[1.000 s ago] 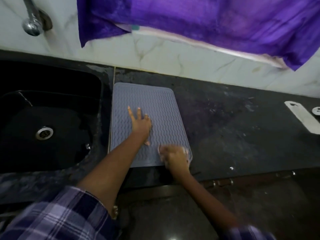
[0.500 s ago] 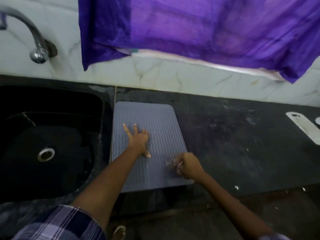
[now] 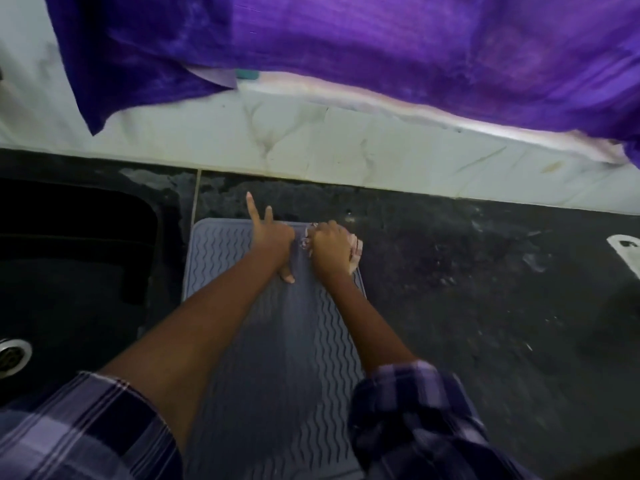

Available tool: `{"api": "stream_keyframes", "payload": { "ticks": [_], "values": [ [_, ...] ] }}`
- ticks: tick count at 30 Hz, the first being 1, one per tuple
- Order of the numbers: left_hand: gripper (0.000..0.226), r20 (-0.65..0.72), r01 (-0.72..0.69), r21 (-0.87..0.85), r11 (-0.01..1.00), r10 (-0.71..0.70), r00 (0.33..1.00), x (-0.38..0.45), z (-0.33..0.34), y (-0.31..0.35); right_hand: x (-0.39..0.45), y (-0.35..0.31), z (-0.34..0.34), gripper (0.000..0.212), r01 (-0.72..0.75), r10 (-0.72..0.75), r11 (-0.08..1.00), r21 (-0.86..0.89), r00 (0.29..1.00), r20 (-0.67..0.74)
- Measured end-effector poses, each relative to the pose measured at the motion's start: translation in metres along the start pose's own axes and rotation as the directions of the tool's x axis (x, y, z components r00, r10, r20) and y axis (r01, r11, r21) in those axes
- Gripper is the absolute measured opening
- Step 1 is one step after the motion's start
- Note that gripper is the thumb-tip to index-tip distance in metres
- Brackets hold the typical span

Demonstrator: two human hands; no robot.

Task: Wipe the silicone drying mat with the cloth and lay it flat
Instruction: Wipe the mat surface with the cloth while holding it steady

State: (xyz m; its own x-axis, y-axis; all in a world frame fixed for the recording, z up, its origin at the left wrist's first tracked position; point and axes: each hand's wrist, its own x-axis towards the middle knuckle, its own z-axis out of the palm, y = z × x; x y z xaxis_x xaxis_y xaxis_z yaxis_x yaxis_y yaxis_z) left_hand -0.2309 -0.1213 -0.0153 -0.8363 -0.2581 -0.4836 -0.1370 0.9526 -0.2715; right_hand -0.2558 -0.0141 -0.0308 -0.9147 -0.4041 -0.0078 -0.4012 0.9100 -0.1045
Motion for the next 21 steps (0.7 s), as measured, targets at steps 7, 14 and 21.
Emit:
{"api": "stream_keyframes", "payload": {
  "ticks": [7, 14, 21],
  "values": [
    [0.099, 0.006, 0.004, 0.015, 1.000, -0.004, 1.000, -0.003, -0.004, 0.003, -0.015, 0.017, -0.032, 0.024, 0.120, -0.087, 0.984, -0.129, 0.968, 0.236],
    [0.105, 0.012, 0.031, 0.014, 0.999, -0.031, 0.999, -0.004, 0.002, 0.007, -0.026, 0.014, 0.000, 0.018, 0.037, -0.036, 0.998, -0.047, 0.999, 0.029],
    [0.098, -0.014, -0.021, -0.068, 0.997, 0.020, 1.000, -0.056, 0.012, 0.004, -0.121, 0.061, -0.024, 0.017, 0.160, -0.150, 0.987, -0.011, 0.946, 0.287]
  ]
}}
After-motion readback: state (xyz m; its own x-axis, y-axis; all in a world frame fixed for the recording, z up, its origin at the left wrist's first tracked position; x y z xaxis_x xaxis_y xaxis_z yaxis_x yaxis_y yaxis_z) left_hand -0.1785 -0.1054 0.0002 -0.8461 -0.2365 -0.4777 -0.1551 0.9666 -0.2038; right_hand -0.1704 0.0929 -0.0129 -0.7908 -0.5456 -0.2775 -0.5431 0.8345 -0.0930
